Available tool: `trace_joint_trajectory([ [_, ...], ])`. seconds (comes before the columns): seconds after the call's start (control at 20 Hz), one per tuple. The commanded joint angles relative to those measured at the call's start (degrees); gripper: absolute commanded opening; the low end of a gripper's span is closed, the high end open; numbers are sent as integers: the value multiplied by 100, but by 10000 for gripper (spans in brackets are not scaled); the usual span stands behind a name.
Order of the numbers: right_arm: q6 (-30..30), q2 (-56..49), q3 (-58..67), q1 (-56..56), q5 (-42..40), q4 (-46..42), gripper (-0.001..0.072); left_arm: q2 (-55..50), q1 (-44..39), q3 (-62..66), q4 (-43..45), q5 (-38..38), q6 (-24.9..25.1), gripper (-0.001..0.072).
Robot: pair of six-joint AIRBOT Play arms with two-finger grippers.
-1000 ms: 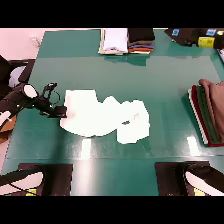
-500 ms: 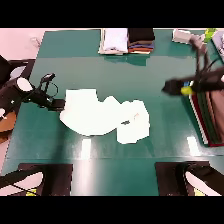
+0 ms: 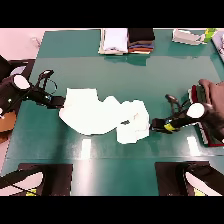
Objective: Fold the shirts.
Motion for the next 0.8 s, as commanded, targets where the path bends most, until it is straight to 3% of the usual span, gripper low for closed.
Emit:
trace_joint_trajectory([
  [0.0, 31, -625, -28, 435, -634, 188, 447, 7, 2, 7, -2, -116, -2, 22],
  [0.05, 31, -813, 101, 522, -699, 188, 444, 7, 2, 7, -2, -125, -2, 22],
  [0.1, 28, -1012, 254, 590, -713, 166, 389, 7, 2, 7, 0, -120, -2, 22],
  [0.2, 17, -1311, 535, 640, -627, -33, 78, 9, 2, 13, 4, -114, 0, 22],
  [0.25, 15, -1370, 662, 640, -538, -212, 16, 9, 2, 66, 31, -131, 0, 21],
  [0.5, 35, -625, 1860, 332, 466, -1943, 16, 442, 9, 1377, 249, -249, -7, 22],
  [0.75, -129, 710, 3733, -914, 846, -2050, 15, 1506, 7, 3366, 293, -197, -4, 22],
])
